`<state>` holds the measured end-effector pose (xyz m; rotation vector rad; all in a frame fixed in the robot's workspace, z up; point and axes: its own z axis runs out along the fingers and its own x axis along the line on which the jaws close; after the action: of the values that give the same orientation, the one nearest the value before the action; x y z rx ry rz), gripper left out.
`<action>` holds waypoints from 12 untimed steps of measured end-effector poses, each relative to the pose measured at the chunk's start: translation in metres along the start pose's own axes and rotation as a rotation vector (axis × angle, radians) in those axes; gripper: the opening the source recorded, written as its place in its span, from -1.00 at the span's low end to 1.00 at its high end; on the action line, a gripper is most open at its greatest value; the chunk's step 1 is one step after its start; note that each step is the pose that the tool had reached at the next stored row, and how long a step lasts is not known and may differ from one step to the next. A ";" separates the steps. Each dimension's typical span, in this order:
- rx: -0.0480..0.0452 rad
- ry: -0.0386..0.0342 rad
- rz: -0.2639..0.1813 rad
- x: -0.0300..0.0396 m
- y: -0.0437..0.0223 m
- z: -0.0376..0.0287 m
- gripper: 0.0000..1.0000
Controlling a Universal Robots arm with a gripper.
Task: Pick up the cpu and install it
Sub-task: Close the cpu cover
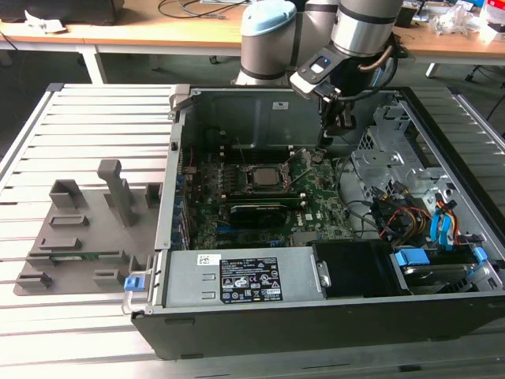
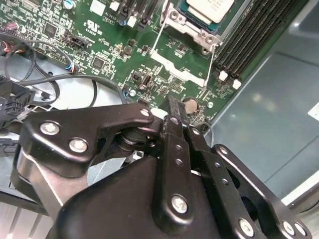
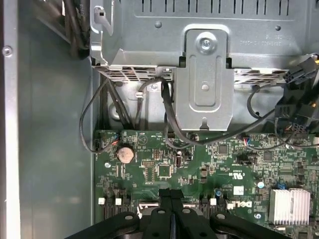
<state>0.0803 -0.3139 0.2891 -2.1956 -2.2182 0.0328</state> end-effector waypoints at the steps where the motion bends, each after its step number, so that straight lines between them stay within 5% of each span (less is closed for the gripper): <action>1: 0.0000 0.0000 0.000 0.0000 0.0006 0.0021 -0.79; 12: 0.0001 -0.0002 0.000 0.0000 0.0036 0.0179 -0.79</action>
<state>0.0834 -0.3139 0.2711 -2.1957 -2.2182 0.0331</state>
